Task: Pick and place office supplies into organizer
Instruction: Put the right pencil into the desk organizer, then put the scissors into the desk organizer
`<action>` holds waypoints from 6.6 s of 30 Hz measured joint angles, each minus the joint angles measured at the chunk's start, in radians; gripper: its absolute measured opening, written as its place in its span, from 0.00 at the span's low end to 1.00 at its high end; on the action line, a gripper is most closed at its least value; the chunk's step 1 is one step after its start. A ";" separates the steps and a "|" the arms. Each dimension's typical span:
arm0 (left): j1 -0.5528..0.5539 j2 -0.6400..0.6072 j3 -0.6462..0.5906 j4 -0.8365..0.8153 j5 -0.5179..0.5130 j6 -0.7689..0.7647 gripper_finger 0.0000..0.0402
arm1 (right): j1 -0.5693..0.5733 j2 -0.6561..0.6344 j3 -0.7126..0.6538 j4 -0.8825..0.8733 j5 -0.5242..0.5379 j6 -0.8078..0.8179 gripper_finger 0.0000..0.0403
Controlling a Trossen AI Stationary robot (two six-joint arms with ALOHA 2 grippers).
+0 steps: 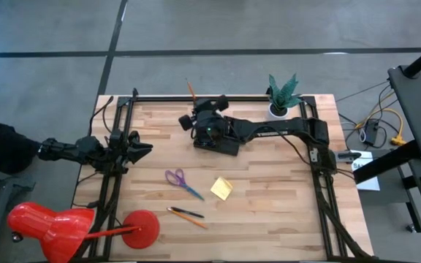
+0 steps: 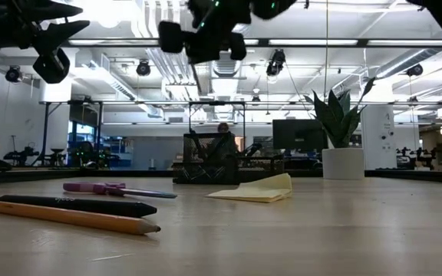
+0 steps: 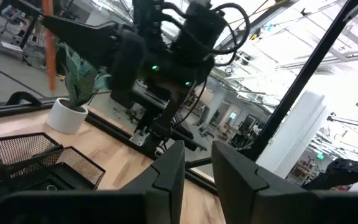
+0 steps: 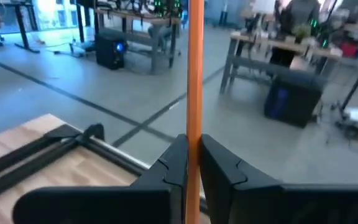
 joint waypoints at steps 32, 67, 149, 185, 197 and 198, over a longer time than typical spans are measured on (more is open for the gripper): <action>0.000 0.006 -0.008 -0.086 -0.062 0.013 0.16 | 0.033 0.055 -0.423 0.371 0.090 0.046 0.06; 0.000 0.005 -0.006 -0.125 -0.078 -0.053 0.16 | 0.219 0.085 -0.215 -0.155 -0.695 0.342 0.34; -0.001 -0.003 0.120 -0.161 0.155 -0.030 0.16 | 0.208 0.508 0.435 -0.782 -0.672 0.362 0.15; 0.000 0.002 0.226 -0.157 0.056 0.303 0.16 | 0.050 0.136 0.401 -1.026 0.481 0.914 0.14; 0.000 0.002 0.227 -0.164 0.037 0.365 0.16 | -0.049 0.201 0.353 -0.748 0.481 0.811 0.14; 0.000 0.001 0.227 -0.167 0.037 0.366 0.16 | -0.055 0.206 0.347 -0.732 0.479 0.801 0.14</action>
